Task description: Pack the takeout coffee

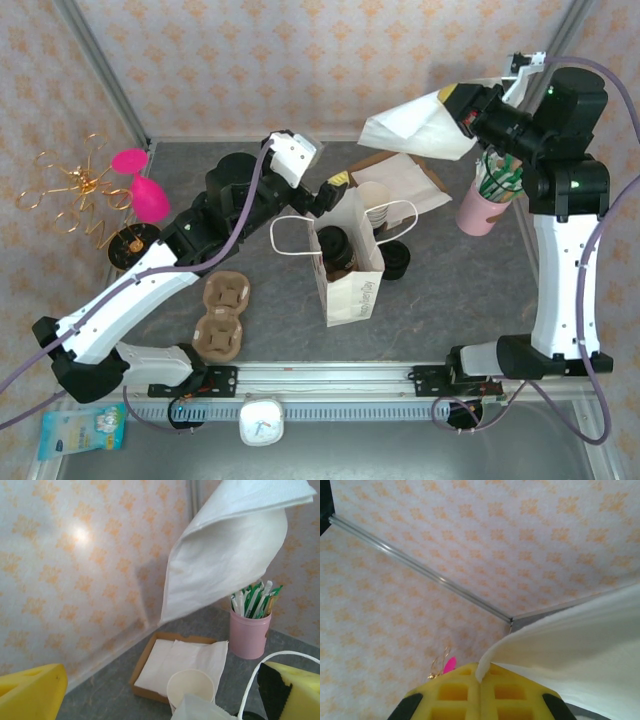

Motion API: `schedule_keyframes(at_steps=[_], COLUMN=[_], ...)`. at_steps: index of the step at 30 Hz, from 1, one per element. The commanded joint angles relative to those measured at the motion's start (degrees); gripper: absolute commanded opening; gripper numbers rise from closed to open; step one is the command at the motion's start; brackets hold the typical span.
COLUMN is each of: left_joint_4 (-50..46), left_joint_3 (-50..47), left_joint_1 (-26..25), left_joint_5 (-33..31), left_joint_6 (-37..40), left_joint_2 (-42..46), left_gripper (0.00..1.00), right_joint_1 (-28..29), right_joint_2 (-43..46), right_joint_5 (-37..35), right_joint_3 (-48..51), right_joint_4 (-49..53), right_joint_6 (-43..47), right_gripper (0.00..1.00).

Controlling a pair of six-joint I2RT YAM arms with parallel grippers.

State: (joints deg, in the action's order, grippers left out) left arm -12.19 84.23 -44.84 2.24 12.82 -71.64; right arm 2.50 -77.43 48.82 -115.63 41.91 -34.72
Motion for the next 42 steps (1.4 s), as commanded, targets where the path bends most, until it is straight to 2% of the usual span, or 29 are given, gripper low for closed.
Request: schedule_keyframes(at_steps=[1,4,7,11,16,20,24,30,35,37,40,42], left_joint_4=[8.3,9.6,9.5,12.5,14.3,18.3,16.9,16.4,18.5,19.7,20.0,19.7], left_joint_3=[-0.1,0.6,1.4,2.0,3.7,1.3,2.8,2.4,2.5,2.5,2.0,1.7], left_joint_1=[0.4,0.4,0.4,0.5,0.5,0.5,0.6,0.6,0.7,0.7,0.7,0.6], left_joint_5=[4.2,6.9,13.7,16.4,18.5,22.2,21.3,22.0,20.9,19.9,20.0,20.2], left_joint_6=[5.1,6.1,5.6,5.3,3.1,-0.1,-1.4,-3.4,-6.6,-9.9,-14.5,-17.4], left_joint_2=[-0.5,-1.9,-3.8,-6.0,-8.6,-7.2,-7.9,-9.0,-9.6,-9.9,-10.1,-9.8], left_gripper=[0.99,0.99,0.99,0.99,0.86,0.67,0.5,0.52,0.37,0.25,0.23,0.17], right_joint_1=[0.3,0.4,0.4,0.5,0.5,0.5,0.4,0.5,0.4,0.5,0.5,0.5], right_joint_2=[1.9,3.4,4.8,5.6,5.9,5.8,6.2,6.7,6.9,7.6,8.4,8.3], right_joint_5=[5.0,6.7,8.9,11.0,12.6,12.6,13.2,14.5,14.5,14.2,14.1,14.1], right_joint_3=[-0.7,0.3,2.5,2.3,1.8,2.5,3.0,3.6,4.4,5.7,8.0,8.2], right_joint_4=[2.5,3.1,2.6,2.6,3.0,4.0,1.7,-1.3,-2.3,-3.7,-8.2,-10.8], right_joint_6=[-1.3,-1.7,-2.6,-3.7,-4.2,-3.3,-4.7,-7.0,-7.6,-8.4,-10.9,-12.5], right_gripper=[0.0,0.0,0.0,0.0,0.0,0.0,0.0,0.0,0.0,0.0,0.0,0.0])
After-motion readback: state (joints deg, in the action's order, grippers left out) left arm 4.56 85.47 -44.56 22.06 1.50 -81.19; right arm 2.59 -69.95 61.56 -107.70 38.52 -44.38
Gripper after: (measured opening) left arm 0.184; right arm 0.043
